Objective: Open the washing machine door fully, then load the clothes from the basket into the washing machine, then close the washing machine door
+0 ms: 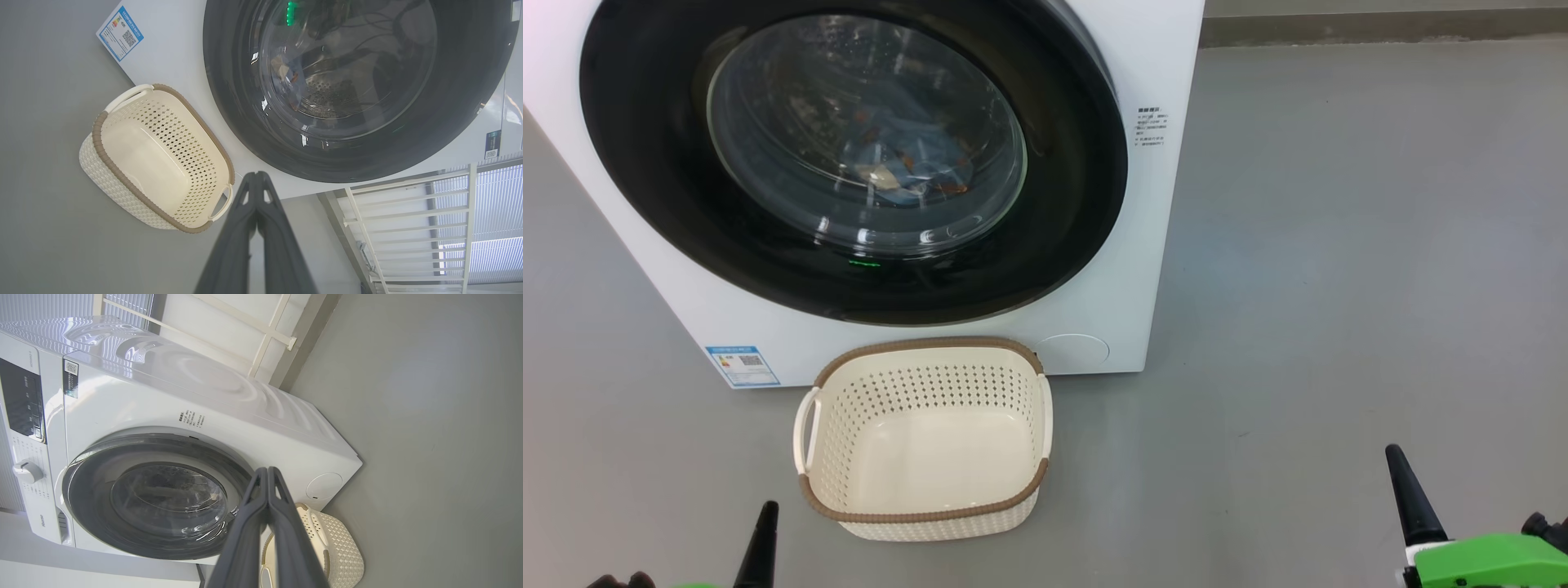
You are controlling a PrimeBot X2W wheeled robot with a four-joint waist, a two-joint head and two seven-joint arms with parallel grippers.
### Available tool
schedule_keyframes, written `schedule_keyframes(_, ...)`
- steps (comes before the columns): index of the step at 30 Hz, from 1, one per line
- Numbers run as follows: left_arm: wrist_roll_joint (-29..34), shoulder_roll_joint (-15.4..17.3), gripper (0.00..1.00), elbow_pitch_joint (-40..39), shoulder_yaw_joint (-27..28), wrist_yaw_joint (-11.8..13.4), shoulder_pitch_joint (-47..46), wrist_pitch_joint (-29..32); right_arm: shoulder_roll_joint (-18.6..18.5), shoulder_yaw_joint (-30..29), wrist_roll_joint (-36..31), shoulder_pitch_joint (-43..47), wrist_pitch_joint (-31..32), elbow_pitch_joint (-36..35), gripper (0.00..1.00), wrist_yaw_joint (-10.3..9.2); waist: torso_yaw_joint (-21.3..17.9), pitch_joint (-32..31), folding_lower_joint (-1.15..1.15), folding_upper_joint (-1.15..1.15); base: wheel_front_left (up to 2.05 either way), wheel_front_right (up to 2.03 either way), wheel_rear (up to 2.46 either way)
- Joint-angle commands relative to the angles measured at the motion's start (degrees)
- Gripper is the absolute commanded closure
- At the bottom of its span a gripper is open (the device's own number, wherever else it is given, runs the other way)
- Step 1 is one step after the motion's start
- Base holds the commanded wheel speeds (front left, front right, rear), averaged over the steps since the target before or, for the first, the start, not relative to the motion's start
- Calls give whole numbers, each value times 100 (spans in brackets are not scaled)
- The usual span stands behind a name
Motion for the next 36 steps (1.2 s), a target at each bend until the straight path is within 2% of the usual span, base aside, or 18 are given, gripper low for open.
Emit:
schedule_keyframes(1, -150, 80, 100, -166, 184, -12, -307, 48, -12, 77, 147, -279, 47, -185, 100, -23, 0, -2, 0, 0, 0, 0, 0)
schedule_keyframes(36, -2214, 70, 100, -196, 480, -15, -543, 646, 197, -40, 1975, -419, 651, -365, 100, -32, 4, -53, 0, 0, 0, 0, 0)
